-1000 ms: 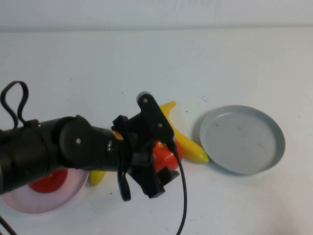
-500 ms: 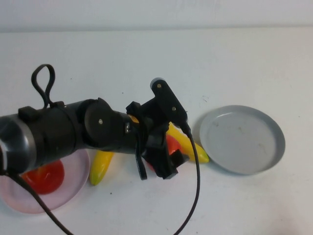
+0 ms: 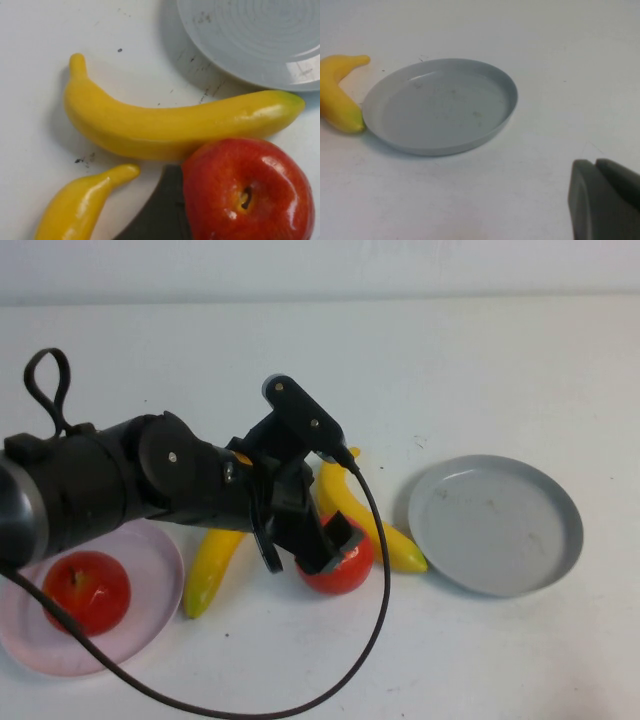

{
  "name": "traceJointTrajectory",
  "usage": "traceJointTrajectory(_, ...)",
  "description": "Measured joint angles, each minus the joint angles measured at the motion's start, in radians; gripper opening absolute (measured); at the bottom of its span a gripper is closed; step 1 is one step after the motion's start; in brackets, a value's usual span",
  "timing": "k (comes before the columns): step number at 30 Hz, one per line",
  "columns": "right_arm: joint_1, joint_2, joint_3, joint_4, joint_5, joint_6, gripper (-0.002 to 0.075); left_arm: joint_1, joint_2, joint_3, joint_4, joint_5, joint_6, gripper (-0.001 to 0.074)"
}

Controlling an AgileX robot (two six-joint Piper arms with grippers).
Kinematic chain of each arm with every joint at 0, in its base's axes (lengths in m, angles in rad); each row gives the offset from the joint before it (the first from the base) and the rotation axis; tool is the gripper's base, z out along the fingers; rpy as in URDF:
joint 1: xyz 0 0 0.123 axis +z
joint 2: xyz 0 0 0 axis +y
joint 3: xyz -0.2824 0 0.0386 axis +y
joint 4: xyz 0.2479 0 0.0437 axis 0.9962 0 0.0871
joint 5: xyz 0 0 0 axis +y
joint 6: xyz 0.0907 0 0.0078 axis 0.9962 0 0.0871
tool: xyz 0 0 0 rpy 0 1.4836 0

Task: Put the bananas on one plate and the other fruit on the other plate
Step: Put one type of fruit in the left plate

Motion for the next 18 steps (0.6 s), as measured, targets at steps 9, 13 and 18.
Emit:
traceJointTrajectory(9, 0.000, 0.000, 0.000, 0.000, 0.000, 0.000, -0.0017, 0.000, 0.033, 0.000, -0.055, 0.040, 0.052, 0.0662)
traceJointTrajectory(13, 0.000, 0.000, 0.000, 0.000, 0.000, 0.000, -0.0017, 0.000, 0.056, -0.002, -0.066, 0.040, 0.066, 0.0662)
traceJointTrajectory(18, 0.000, 0.000, 0.000, 0.000, 0.000, 0.000, -0.0017, 0.000, 0.087, -0.004, -0.071, 0.040, 0.074, 0.0662)
